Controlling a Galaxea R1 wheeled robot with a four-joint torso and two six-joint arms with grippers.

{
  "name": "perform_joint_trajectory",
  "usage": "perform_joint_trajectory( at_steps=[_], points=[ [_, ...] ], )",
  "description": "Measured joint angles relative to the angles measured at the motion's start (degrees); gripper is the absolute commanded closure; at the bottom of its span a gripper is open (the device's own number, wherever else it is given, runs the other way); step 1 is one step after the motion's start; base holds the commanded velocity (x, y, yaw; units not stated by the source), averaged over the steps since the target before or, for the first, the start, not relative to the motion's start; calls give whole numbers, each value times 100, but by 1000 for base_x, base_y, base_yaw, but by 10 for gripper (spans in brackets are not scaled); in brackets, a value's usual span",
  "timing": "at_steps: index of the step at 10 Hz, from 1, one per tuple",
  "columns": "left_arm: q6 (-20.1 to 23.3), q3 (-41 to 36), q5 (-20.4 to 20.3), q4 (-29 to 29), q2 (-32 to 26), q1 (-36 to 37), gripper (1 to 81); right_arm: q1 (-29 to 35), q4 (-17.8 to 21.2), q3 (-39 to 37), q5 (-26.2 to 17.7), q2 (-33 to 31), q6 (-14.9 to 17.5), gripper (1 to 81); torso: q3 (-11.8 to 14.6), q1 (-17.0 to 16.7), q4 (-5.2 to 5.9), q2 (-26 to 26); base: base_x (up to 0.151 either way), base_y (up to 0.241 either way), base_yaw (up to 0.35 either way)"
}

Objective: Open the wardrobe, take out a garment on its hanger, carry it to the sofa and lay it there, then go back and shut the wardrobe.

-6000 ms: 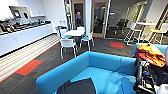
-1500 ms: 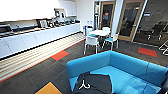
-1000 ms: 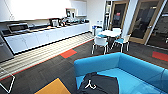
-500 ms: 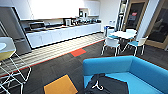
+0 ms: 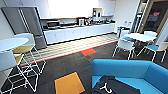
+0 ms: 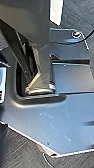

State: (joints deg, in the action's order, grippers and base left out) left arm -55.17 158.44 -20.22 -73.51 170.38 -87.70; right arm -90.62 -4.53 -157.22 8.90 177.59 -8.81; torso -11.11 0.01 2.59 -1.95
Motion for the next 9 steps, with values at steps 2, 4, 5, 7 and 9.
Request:
perform_joint_trajectory(
  at_steps=[2,4,5,7,9],
  points=[
    [-2,-1,11,5,24,2,10,0,2,0,-4,2,-2,10,0,0,0,0,0,0,333],
    [-4,0,113,13,27,-6,10,0,0,0,-9,0,2,10,0,0,0,0,0,0,333],
    [-4,0,123,13,29,-20,10,-2,0,0,-17,2,-2,10,4,0,0,0,0,0,333],
    [-4,0,132,13,29,-22,10,-15,0,0,-33,2,0,10,179,2,0,0,0,0,333],
    [0,0,157,17,40,-34,10,-30,0,0,-28,2,0,10,321,-6,0,-5,0,0,333]
  ],
)
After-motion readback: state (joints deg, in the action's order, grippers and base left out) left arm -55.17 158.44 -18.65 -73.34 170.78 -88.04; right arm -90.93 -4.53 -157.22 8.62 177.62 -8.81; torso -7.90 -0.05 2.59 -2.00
